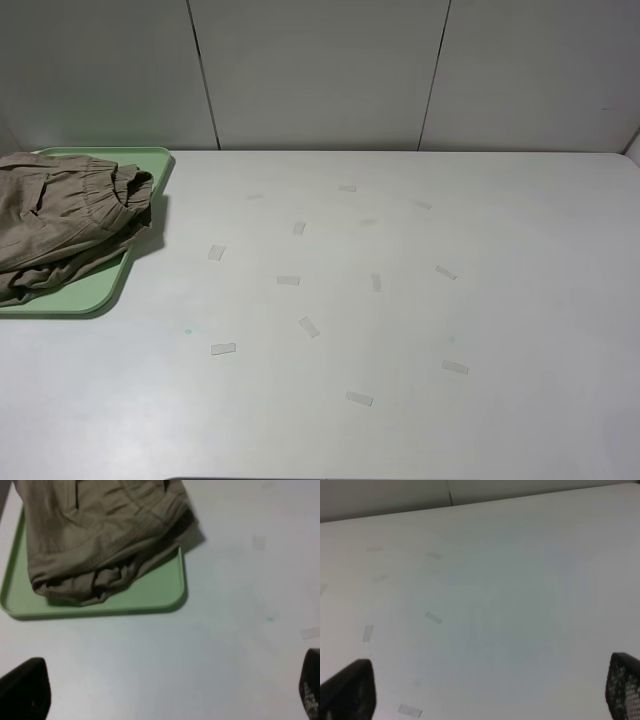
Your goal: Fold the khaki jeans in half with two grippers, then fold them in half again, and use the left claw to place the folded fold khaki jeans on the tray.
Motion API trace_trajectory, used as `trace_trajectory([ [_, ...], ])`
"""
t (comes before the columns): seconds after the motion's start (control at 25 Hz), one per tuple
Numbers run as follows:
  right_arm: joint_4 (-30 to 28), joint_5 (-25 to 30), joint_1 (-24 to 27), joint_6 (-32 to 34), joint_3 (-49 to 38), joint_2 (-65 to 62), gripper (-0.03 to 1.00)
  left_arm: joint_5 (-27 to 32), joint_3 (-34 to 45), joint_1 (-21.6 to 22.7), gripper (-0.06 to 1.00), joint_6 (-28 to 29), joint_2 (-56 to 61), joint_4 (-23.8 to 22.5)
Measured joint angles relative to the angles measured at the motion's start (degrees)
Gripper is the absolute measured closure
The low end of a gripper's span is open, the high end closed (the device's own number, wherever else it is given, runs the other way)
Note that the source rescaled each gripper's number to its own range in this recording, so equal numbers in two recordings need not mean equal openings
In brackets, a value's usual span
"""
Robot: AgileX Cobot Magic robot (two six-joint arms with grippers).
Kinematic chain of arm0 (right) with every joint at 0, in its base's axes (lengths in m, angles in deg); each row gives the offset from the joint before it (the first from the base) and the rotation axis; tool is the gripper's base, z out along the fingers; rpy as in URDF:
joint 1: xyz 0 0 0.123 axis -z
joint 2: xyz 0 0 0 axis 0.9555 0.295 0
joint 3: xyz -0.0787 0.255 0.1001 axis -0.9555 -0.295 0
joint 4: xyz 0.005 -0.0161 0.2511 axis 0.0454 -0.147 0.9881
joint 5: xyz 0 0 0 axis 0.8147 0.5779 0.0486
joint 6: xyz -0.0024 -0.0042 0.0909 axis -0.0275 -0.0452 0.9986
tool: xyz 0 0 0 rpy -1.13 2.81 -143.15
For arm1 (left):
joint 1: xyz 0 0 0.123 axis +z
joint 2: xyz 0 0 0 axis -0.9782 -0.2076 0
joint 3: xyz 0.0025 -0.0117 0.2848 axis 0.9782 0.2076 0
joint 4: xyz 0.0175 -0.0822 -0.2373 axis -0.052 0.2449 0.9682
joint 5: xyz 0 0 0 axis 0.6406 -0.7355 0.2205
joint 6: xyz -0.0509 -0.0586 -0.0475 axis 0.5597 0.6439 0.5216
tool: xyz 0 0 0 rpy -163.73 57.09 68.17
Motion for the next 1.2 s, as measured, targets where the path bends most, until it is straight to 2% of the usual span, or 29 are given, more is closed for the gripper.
trace_trajectory([
  [0.16, 0.0, 0.0, 0.0, 0.0, 0.0, 0.0, -0.03, -0.6, 2.7, -1.2, -0.05, -0.1, 1.0, -0.1],
  [0.44, 0.0, 0.0, 0.0, 0.0, 0.0, 0.0, -0.03, -1.2, 2.9, -5.9, -0.05, 1.4, 1.0, -0.7],
  [1.2, 0.0, 0.0, 0.0, 0.0, 0.0, 0.0, -0.03, -1.2, 2.9, -6.1, -0.05, 2.1, 1.1, -0.9],
])
